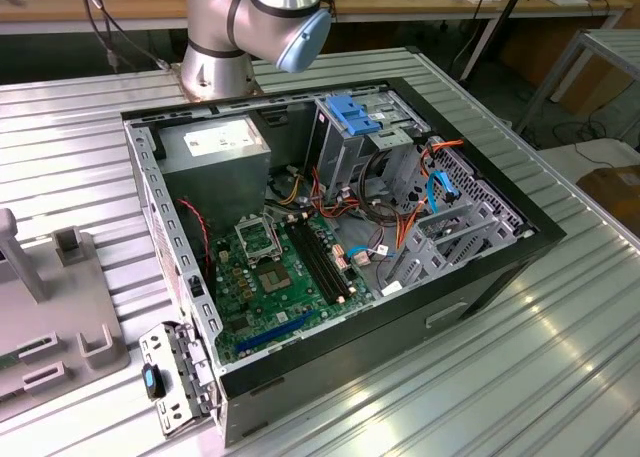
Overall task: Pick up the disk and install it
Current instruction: 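Reach for the disk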
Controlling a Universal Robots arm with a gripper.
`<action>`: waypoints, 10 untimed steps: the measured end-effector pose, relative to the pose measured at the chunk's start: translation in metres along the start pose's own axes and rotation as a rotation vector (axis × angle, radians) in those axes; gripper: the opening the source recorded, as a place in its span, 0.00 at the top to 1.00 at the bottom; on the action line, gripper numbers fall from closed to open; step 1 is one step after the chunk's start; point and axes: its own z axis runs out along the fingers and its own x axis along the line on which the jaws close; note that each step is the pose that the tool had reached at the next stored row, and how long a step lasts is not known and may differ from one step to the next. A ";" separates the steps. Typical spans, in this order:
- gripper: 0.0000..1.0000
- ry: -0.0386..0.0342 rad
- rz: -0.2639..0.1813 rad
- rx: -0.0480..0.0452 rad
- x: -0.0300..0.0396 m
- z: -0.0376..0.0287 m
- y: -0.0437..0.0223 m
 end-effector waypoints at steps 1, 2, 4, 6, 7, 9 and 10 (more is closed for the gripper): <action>0.89 0.0000 0.000 0.0000 0.0001 0.0000 0.0000; 0.89 0.0000 0.000 0.0000 0.0003 0.0000 0.0000; 0.89 0.0000 0.000 0.0001 0.0004 0.0000 0.0000; 0.89 0.0000 0.000 0.0000 0.0005 0.0000 0.0000; 0.89 0.0000 0.000 0.0000 0.0005 0.0000 0.0000; 0.89 0.0000 0.000 0.0000 0.0005 0.0000 0.0000; 0.89 0.0000 0.000 0.0000 0.0005 0.0000 0.0000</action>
